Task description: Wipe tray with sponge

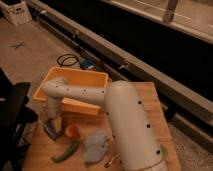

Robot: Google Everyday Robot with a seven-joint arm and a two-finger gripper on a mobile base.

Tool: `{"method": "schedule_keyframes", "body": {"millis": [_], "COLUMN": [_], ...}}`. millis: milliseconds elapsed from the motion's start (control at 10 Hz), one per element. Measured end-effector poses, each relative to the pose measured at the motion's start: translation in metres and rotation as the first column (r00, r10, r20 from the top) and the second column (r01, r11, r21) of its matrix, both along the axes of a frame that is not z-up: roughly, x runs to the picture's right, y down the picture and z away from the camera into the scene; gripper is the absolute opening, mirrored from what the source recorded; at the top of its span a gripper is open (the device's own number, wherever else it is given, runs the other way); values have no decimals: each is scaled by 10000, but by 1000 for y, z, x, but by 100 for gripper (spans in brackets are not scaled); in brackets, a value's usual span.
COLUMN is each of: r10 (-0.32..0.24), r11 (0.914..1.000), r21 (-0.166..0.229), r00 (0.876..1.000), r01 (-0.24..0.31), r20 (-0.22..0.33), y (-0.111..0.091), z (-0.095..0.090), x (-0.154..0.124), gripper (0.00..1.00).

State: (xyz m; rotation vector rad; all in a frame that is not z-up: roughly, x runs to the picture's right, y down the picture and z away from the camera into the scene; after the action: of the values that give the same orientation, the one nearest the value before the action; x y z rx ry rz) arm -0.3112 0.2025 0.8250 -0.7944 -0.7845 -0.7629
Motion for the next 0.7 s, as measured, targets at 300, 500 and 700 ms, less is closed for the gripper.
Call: {"method": "schedule_keyframes", "body": {"millis": [300,500,700], "r10": [-54,123,243], "r11": [9998,9971,9900], "r21": [177,749,1396], "r00": [10000,9998,9993], "r01": [54,-112,-200], "r20": [-20,-141,-291], "y": [0,-10,-32], "z": [-3,-25,-61], "x": [1,2,4], "gripper": [0,0,0]}}
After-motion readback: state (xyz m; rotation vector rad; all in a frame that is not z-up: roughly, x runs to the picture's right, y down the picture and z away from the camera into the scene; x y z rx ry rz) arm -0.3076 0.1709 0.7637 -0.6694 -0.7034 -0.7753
